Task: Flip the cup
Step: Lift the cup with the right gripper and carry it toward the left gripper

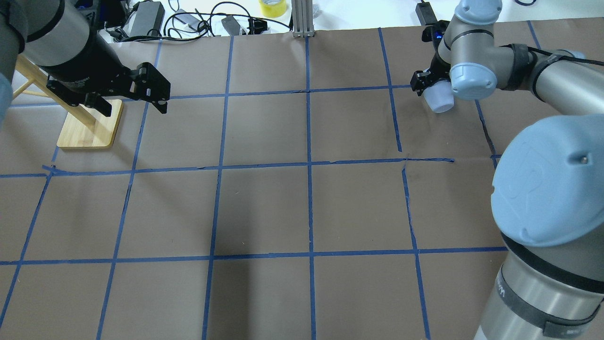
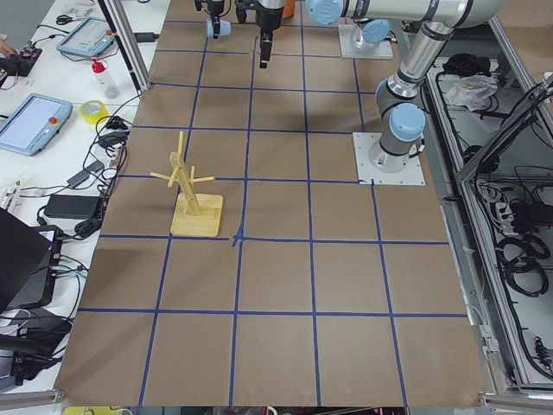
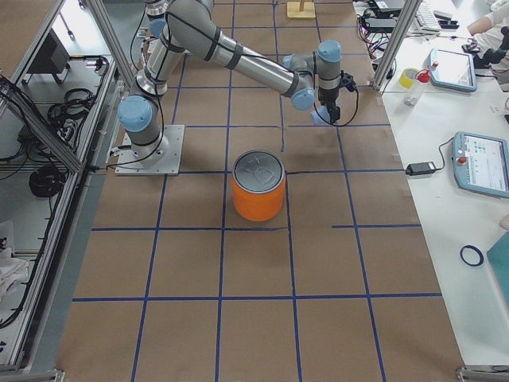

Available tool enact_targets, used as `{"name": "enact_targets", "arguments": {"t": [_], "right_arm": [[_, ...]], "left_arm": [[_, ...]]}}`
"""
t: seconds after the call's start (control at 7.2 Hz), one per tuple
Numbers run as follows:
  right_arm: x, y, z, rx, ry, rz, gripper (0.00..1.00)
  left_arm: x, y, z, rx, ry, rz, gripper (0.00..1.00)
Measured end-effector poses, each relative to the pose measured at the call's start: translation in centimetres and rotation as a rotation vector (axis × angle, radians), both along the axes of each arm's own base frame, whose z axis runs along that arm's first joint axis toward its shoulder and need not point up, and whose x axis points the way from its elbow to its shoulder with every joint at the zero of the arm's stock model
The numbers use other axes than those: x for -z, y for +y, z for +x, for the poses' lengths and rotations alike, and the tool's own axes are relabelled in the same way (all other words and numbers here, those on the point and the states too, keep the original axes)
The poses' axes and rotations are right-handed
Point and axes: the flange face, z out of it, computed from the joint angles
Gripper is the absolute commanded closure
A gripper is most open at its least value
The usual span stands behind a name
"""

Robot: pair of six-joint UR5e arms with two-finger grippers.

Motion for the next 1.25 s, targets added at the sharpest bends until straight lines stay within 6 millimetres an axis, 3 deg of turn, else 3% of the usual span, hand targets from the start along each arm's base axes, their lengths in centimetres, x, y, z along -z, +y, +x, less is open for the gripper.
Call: {"name": "enact_targets", "arguments": {"t": [0.28,0.56,0.97,1.25], "right_arm": [[-0.2,3.3,10.1,-0.272,0.068,-0.021,0.67],[0.0,6.7,17.9,-0.564,0.145,-0.054,0.67],[1.7,9.6,24.0,-0.882,0.218,-0.111,0.66],[3.2,11.9,27.4,-0.986,0.234,-0.125,0.64]], "left_arm": [[0.0,0.0,0.0,0.0,0.0,0.0,0.0],[0.0,0.0,0.0,0.0,-0.001,0.0,0.0],[0.0,0.0,0.0,0.0,-0.003,0.001,0.0],[0.0,0.0,0.0,0.0,-0.003,0.001,0.0]]}}
